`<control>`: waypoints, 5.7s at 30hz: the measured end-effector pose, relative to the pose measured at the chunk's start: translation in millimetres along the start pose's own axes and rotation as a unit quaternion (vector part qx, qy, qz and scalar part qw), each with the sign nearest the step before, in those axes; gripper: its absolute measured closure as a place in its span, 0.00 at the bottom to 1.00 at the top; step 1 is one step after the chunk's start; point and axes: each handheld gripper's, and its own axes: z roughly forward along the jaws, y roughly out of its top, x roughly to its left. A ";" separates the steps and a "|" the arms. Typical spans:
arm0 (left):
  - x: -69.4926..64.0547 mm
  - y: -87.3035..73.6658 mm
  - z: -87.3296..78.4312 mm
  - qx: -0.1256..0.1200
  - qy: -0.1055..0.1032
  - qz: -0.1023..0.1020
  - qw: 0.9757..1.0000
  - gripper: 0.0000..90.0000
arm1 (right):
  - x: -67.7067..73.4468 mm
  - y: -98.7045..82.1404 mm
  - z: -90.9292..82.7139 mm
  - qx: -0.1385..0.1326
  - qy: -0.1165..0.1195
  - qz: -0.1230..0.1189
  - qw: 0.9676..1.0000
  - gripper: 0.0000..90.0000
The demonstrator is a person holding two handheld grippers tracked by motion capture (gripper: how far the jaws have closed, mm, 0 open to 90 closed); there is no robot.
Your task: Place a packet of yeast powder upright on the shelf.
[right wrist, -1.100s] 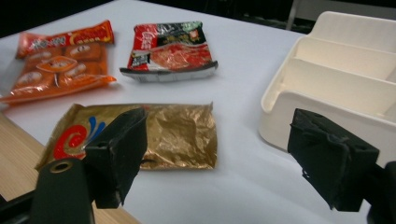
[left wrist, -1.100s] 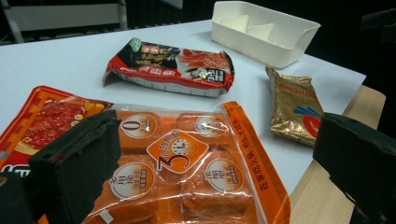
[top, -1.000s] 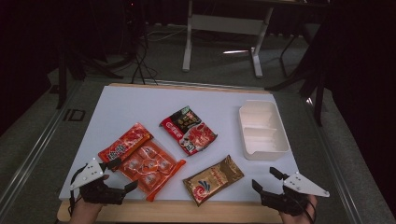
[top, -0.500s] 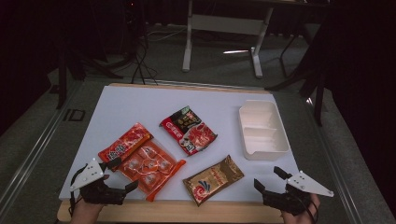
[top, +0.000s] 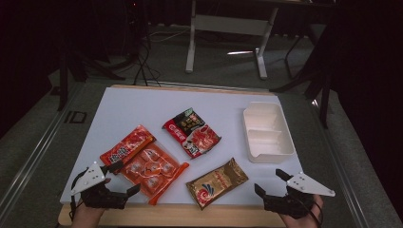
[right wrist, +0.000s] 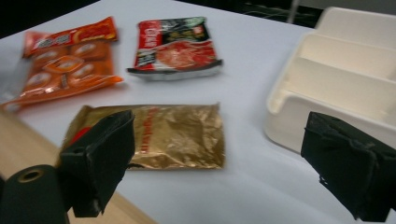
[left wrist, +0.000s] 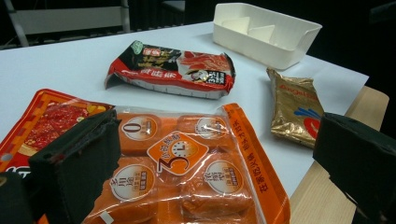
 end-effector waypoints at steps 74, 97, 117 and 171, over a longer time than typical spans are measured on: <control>1.7 -1.9 7.1 0.018 0.005 -0.002 1.000 0.01 | -40.3 -28.7 125.9 0.220 0.131 0.069 0.964 0.98; 2.5 -2.1 6.3 0.016 0.007 -0.005 1.000 0.01 | -4.2 50.2 101.7 0.130 0.143 -0.028 0.981 1.00; 2.1 -2.2 7.0 0.017 0.009 -0.004 1.000 0.01 | 46.4 89.0 68.8 0.076 0.178 -0.159 0.968 1.00; 3.0 -6.3 -0.3 0.020 0.035 -0.016 0.999 0.01 | -116.0 205.4 87.2 -0.035 -0.014 -0.158 0.987 1.00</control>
